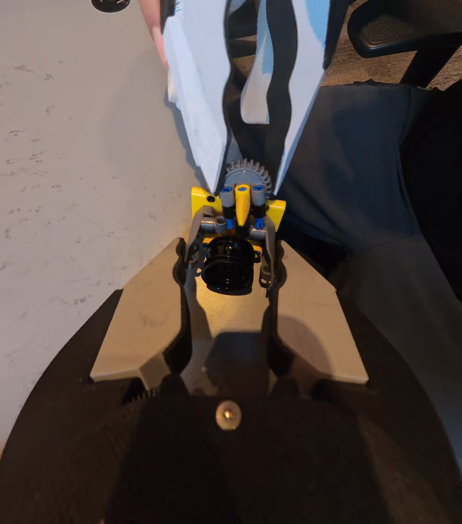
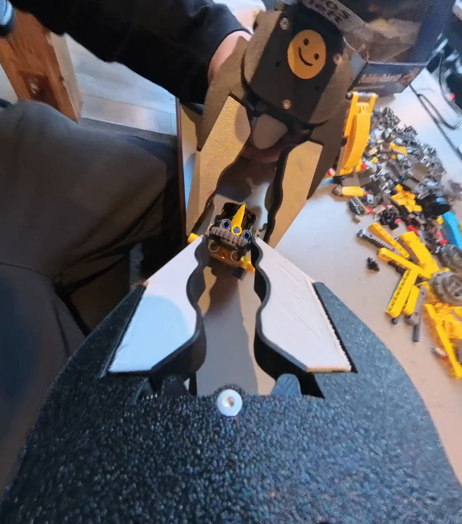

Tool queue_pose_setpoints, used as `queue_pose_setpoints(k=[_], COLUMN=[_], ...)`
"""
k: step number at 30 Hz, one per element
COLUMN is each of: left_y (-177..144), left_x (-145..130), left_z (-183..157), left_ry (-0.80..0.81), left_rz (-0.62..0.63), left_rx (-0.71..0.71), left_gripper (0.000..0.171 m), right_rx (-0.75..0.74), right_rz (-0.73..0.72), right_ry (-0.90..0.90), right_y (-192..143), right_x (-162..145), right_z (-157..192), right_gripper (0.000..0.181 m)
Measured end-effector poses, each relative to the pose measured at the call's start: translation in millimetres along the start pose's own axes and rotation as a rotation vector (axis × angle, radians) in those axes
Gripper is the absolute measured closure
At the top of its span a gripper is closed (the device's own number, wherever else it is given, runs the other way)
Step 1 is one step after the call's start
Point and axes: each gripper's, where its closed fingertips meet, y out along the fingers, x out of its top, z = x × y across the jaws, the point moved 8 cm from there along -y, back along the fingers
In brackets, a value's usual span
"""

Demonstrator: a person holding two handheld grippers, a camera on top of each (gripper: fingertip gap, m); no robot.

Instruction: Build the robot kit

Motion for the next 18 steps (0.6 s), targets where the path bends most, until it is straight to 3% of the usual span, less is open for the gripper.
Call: queue_pose_setpoints(k=[10, 12, 14, 15, 18], left_y=[0, 0, 0, 0, 0], left_x=[0, 0, 0, 0, 0], left_z=[0, 0, 0, 0, 0], left_ry=[-0.003, -0.002, -0.002, -0.002, -0.003], left_rz=[0.001, 0.001, 0.001, 0.001, 0.001], left_rx=[0.009, 0.009, 0.009, 0.009, 0.011], left_gripper=[0.11, 0.11, 0.11, 0.11, 0.109], right_rx=[-0.045, -0.029, -0.012, 0.005, 0.05], right_rz=[-0.05, -0.104, -0.123, -0.106, 0.011], right_ry=[0.093, 0.147, 0.227, 0.269, 0.347], right_y=[-4, -14, -24, -27, -21], right_x=[0, 0, -3, -6, -13], right_z=[0, -4, -12, -15, -18], right_gripper=[0.147, 0.149, 0.163, 0.171, 0.168])
